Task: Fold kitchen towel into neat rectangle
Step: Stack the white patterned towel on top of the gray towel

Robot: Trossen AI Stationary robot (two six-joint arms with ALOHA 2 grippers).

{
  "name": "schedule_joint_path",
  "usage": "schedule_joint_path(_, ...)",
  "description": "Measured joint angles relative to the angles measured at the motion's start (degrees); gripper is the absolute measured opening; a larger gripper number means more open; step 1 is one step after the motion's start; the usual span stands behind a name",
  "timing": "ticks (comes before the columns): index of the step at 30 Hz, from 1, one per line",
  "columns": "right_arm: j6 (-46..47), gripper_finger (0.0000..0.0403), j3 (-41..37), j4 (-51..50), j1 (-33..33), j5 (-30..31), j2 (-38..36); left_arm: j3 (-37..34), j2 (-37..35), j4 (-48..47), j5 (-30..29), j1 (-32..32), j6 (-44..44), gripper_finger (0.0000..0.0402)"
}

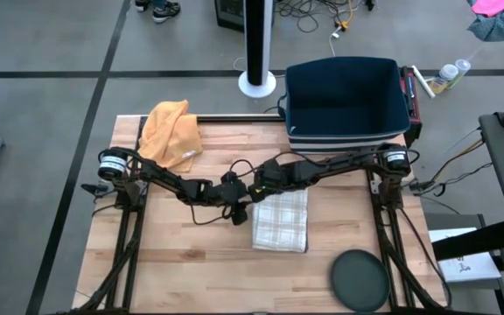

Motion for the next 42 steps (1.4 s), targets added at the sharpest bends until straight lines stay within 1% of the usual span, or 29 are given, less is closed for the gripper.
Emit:
schedule_joint_path(6,-0.2,0.0148,-0.1,1.2,0.2,-0.1,0.0,0.0,0.0,0.0,0.0,0.0,0.0,0.0152)
schedule_joint_path(10,0.1,0.0140,-0.1,1.7,0.2,-1.2,1.8,0.0,0.0,-0.6,0.0,0.0,0.1,0.0152)
schedule_joint_path(14,0.2,0.0128,-0.1,1.8,0.6,-0.3,2.9,-0.2,0.1,-0.7,0.0,0.0,0.1,0.0152)
schedule_joint_path(19,0.2,0.0108,-0.1,1.4,0.8,1.0,2.4,-0.4,0.1,-0.3,0.0,0.0,0.1,0.0152)
schedule_joint_path(25,-0.7,0.0081,0.0,0.8,0.9,1.0,1.3,-0.4,0.0,0.6,0.0,0.0,0.2,0.0152)
schedule_joint_path(35,-3.9,0.0007,0.5,0.8,0.9,1.0,1.3,-0.4,0.0,0.6,0.0,0.0,0.2,0.0152)
schedule_joint_path(42,-6.1,0.0002,4.6,1.0,2.4,0.9,1.3,-0.4,0.0,0.5,0.0,0.0,0.2,0.0152)
